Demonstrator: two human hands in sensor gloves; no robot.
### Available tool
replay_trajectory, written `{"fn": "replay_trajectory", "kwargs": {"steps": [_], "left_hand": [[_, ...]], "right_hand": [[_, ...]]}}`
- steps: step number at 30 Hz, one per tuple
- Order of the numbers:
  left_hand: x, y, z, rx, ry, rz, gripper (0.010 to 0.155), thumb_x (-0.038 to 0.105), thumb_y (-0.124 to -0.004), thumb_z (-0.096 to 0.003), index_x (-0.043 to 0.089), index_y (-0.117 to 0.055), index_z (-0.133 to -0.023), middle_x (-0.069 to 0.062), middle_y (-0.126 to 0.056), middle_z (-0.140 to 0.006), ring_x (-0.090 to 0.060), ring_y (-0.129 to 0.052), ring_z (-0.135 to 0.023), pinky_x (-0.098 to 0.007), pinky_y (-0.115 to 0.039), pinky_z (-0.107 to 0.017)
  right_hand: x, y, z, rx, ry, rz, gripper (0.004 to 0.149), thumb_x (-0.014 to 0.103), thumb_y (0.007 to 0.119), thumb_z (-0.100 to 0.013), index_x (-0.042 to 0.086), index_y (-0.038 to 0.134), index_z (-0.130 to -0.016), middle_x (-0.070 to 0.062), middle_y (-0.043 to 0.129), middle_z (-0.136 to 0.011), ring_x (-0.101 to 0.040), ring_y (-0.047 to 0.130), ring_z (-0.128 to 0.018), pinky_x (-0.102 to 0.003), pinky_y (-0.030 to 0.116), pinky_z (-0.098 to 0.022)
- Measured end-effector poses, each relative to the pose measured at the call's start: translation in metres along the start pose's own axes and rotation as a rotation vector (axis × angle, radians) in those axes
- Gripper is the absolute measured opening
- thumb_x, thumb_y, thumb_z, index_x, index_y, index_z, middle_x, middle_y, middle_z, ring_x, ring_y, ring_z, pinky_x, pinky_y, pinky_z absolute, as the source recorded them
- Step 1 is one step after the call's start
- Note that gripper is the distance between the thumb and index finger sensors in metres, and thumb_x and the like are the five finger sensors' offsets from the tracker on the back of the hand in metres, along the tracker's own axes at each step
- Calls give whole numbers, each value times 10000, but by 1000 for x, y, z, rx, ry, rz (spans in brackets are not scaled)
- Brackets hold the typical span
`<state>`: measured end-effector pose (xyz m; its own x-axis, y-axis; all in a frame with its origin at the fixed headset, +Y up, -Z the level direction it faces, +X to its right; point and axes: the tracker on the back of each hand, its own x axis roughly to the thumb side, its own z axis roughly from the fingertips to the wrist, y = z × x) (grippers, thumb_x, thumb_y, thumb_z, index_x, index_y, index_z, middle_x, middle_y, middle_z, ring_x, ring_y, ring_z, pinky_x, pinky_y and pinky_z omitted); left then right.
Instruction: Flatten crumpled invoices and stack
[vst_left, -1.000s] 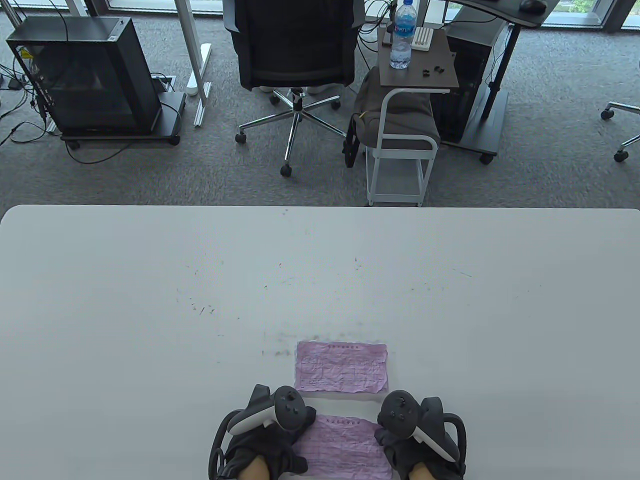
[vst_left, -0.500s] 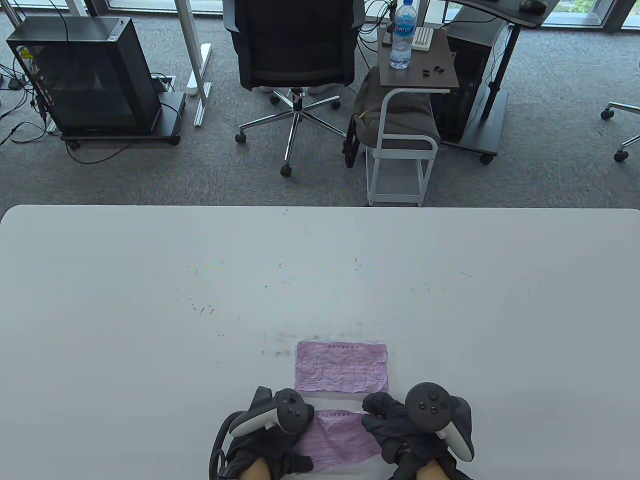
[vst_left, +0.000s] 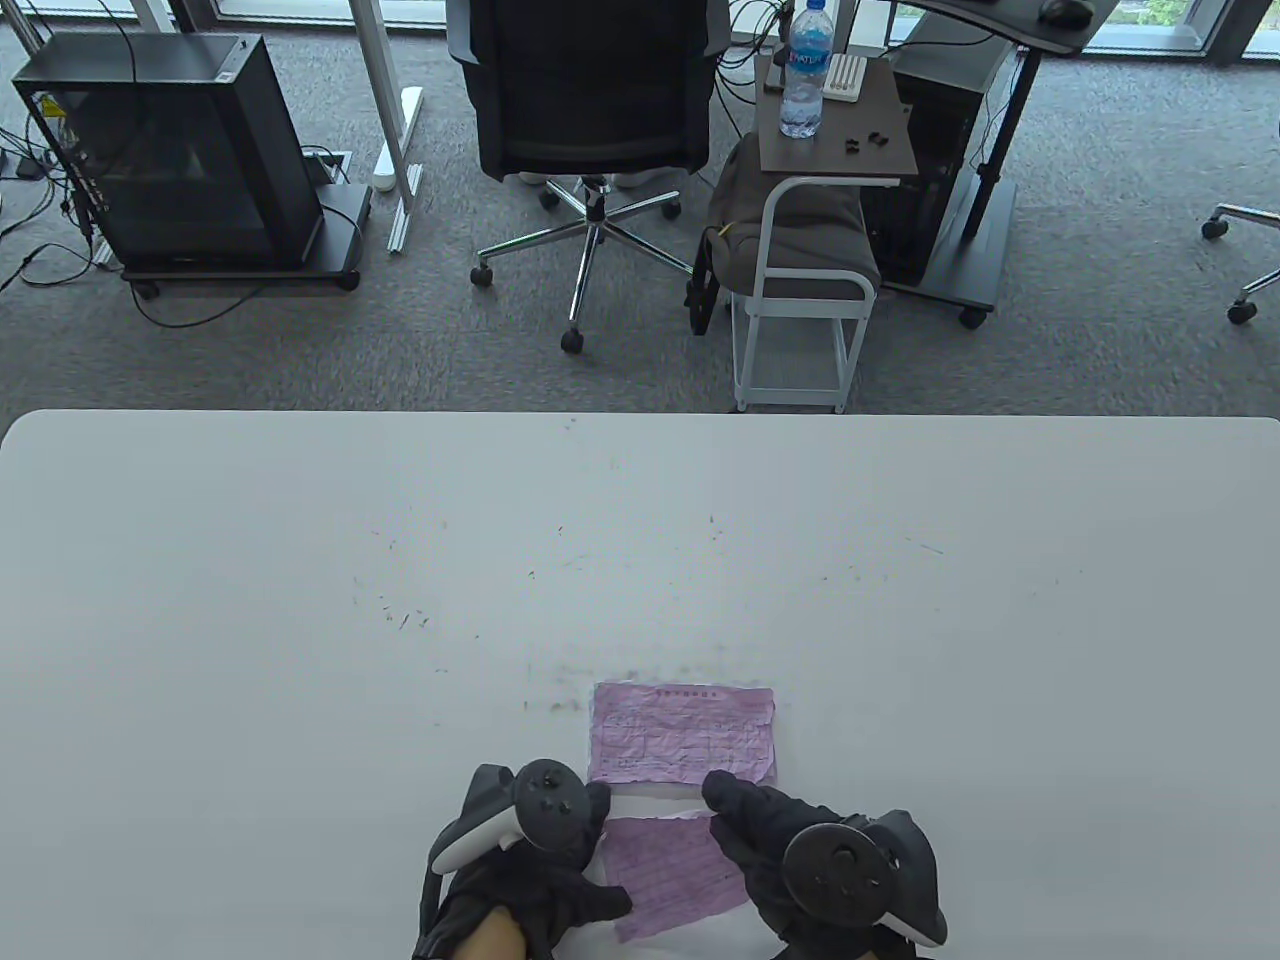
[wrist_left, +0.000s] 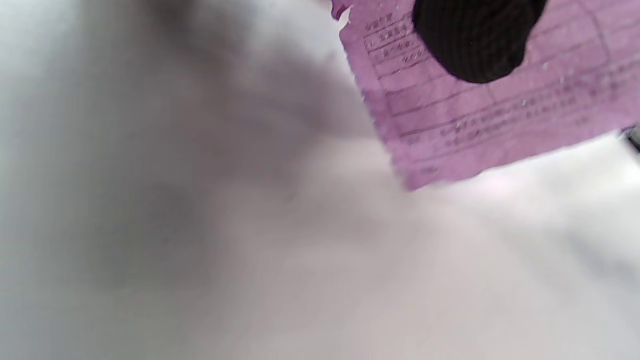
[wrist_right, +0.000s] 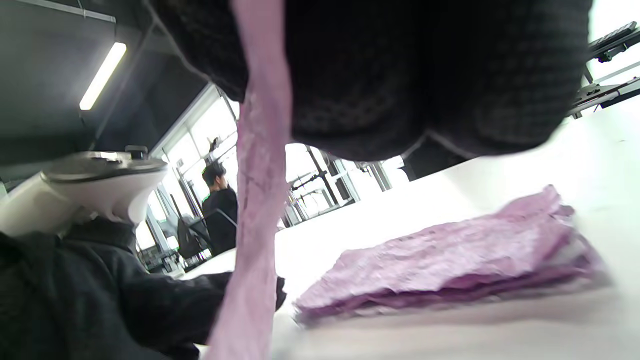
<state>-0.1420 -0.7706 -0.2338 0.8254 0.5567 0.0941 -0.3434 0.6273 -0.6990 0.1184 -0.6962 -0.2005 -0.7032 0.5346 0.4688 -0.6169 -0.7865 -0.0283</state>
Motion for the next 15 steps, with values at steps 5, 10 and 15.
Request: {"fn": "replay_trajectory", "kwargs": {"steps": [5,10,15], "left_hand": [[-15,9,12,160,-173,415,982,502,-784,-526,136,-47,-1061,-287,11,-1043,-634,-238,-995,-694,-425,-672],[-11,4,8,114,-439,891,989,374,-797,-577,216,101,-961,-342,-156,-1067,-463,-698,-944,-571,-684,-644],[-2,10,14,215,-500,850,872,201,-785,-587,411,-20,-951,-286,-396,-1074,-194,-936,-711,-411,-851,-545]], "right_hand": [[-15,-22,7,-175,130,-330,409,306,807,-498,117,740,-855,-47,976,-489,-122,990,-236,-335,922,-186],[-39,-20,15,-253,316,-616,411,303,803,-505,83,743,-847,-47,976,-463,-121,985,-213,-335,920,-168],[-47,-17,17,-259,384,-522,407,316,794,-509,87,743,-841,-30,977,-461,-108,992,-214,-324,929,-168]]}}
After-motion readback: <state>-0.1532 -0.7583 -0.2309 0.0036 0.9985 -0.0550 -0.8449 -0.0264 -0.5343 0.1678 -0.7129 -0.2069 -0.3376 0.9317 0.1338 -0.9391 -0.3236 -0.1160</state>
